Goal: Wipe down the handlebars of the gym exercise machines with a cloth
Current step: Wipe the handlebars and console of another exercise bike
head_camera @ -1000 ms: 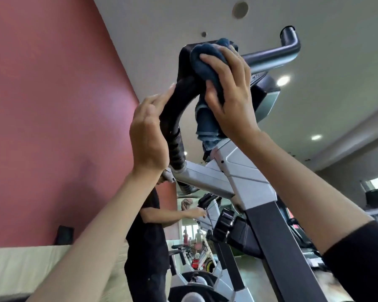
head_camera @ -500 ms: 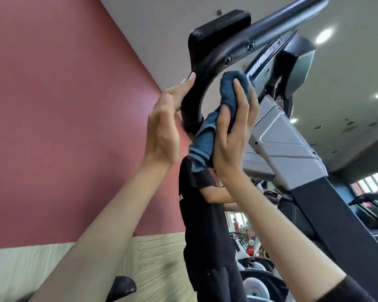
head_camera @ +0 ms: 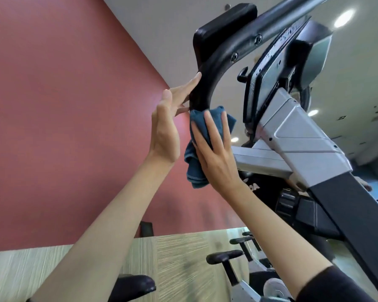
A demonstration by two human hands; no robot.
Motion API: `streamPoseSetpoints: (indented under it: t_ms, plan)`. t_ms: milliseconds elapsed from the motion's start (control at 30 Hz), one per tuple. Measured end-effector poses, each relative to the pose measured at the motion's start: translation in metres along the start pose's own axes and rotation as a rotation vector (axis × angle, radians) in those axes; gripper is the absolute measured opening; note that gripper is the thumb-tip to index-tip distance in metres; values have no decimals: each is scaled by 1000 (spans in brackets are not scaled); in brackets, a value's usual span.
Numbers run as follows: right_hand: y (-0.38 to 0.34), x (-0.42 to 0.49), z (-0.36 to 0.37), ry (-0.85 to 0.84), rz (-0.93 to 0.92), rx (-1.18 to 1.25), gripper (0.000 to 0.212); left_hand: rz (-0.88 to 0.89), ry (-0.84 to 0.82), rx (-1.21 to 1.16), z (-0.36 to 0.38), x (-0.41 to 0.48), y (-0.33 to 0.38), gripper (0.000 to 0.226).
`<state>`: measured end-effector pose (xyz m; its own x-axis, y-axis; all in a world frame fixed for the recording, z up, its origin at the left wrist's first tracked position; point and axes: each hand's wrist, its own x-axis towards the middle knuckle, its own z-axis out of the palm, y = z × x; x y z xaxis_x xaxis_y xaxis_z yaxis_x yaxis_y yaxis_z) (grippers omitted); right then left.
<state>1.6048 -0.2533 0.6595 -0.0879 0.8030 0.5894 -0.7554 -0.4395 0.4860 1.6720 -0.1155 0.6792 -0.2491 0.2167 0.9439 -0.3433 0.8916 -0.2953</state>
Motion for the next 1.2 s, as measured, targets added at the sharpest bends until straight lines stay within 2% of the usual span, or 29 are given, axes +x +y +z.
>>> streamPoseSetpoints:
  t_ms: [133,233,333,433,500,600,700,900,1000,1200]
  plan:
    - [-2,18,8,79,-52,-117,48,-22,0,9,-5,2,2,67]
    - [7,-1,7,28,-32,-33,49,2,-28,78,-6,2,1,64]
    - [3,-14,2,-6,264,296,44,86,-29,197,-6,3,-5,58]
    - [-6,-12,0,36,527,552,47,185,-41,326,-6,3,-11,52]
    - [-7,-5,-1,99,694,665,46,227,-56,404,-7,2,-10,49]
    - [-9,8,-2,147,826,704,47,280,-81,555,-10,4,-6,45]
    - [-16,27,-4,199,875,723,49,343,-138,717,-16,6,-5,44]
    - [-18,31,-7,206,783,682,43,462,-255,1008,-31,9,-6,56]
    - [-6,18,-3,202,787,690,42,459,-296,989,-30,6,-8,63]
    - [3,1,1,165,1034,755,36,486,-236,928,-24,6,-11,61]
